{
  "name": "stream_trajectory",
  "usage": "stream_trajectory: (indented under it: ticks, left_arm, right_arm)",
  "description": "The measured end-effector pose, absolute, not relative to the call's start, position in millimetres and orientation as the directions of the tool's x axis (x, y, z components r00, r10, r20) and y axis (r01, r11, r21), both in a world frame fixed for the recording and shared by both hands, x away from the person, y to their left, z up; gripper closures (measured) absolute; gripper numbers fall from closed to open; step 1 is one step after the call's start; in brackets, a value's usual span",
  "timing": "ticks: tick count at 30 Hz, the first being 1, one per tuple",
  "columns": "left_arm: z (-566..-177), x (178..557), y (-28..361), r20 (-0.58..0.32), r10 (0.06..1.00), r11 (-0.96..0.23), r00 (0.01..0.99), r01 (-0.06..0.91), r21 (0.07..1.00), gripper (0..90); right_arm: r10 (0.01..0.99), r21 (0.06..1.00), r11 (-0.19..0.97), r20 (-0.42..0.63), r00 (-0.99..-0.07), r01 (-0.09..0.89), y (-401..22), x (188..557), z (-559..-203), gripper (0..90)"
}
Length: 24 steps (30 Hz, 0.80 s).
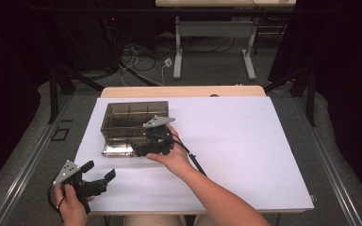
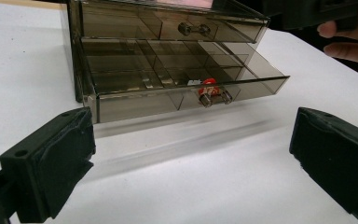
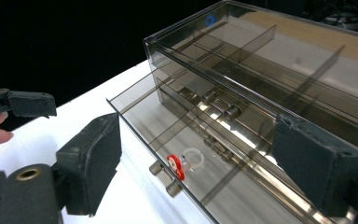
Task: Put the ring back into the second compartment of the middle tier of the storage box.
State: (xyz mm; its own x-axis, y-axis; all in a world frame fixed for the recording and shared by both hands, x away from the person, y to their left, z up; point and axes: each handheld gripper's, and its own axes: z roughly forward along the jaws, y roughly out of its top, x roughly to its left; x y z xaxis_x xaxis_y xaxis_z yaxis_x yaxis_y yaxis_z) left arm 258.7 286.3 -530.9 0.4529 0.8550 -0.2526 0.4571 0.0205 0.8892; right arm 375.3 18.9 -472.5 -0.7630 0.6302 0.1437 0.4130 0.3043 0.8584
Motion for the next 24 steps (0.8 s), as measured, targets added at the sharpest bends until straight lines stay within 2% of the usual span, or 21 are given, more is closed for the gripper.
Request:
stream_trajectory:
  ticks: [4, 10, 16, 24]
  left_arm:
    - [-530.9, 258.7, 285.9, -0.251, 0.855, 0.019, 0.453, 0.457, 0.889, 0.1]
    - [-531.1, 258.9, 285.9, -0.251, 0.857, 0.019, 0.451, 0.458, 0.889, 0.1]
    - [-531.3, 259.0, 285.3, -0.249, 0.858, 0.017, 0.449, 0.459, 0.888, 0.2]
    - [-531.7, 259.6, 283.6, -0.246, 0.859, 0.012, 0.449, 0.462, 0.887, 0.2]
  right_arm:
    - [0.662, 0.870, 0.288, 0.121, -0.740, 0.401, 6.9, 366.0, -470.7, 13.9]
    - [0.673, 0.874, 0.276, 0.122, -0.729, 0.400, -20.0, 352.9, -469.0, 4.4]
    - [0.691, 0.873, 0.272, 0.116, -0.714, 0.405, -49.6, 343.0, -470.9, 0.3]
    - [0.741, 0.876, 0.239, 0.113, -0.661, 0.418, -91.4, 326.4, -476.4, 0.0]
